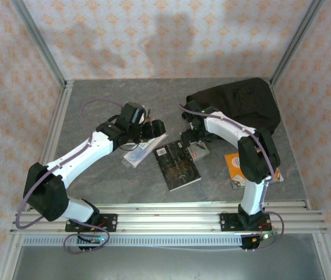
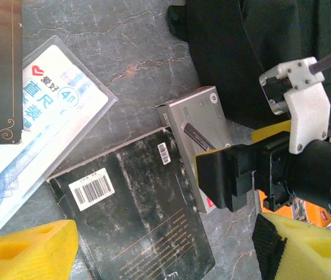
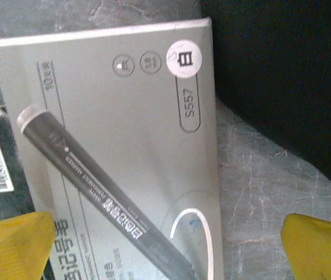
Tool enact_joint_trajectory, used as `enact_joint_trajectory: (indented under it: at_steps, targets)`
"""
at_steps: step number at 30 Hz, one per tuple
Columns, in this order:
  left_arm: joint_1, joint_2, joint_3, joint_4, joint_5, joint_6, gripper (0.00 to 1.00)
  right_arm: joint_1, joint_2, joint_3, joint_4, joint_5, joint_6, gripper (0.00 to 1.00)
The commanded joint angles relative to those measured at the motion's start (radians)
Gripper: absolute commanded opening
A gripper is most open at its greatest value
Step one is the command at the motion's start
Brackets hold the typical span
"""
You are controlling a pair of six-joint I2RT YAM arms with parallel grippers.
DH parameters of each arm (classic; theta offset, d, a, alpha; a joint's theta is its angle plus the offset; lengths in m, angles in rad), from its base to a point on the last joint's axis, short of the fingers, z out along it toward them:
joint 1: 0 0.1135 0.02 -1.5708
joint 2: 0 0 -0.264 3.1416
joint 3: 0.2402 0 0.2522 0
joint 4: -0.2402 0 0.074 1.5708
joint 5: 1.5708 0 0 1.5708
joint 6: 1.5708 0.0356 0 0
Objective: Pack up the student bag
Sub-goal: Pass the pencil case at the center of the table, then pick up the pencil case from the center of the table.
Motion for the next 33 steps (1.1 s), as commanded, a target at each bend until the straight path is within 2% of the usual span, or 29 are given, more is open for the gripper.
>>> enact_joint_trajectory:
  at_steps: [1,10,17,27,33]
  targets:
    - [0.007,-0.012,-0.008,0.028,0.001,0.008,0.80,0.000,-0.046,-0.023,0.013,-0.020,-0.021,1.00]
    - [0.008,-0.013,-0.010,0.026,0.002,0.011,0.80,0.000,-0.002,-0.024,0.043,-0.067,-0.019,1.00]
    - [0.008,-0.009,-0.008,0.027,0.005,0.011,0.80,0.001,0.035,-0.022,0.044,-0.024,-0.020,0.99]
    - [0.008,-0.005,-0.011,0.033,0.010,0.010,0.80,0.004,0.085,-0.050,0.078,-0.041,-0.011,0.99]
    - [0.009,-0.003,-0.011,0.029,0.007,0.013,0.80,0.004,0.073,-0.077,0.107,-0.024,0.006,0.85]
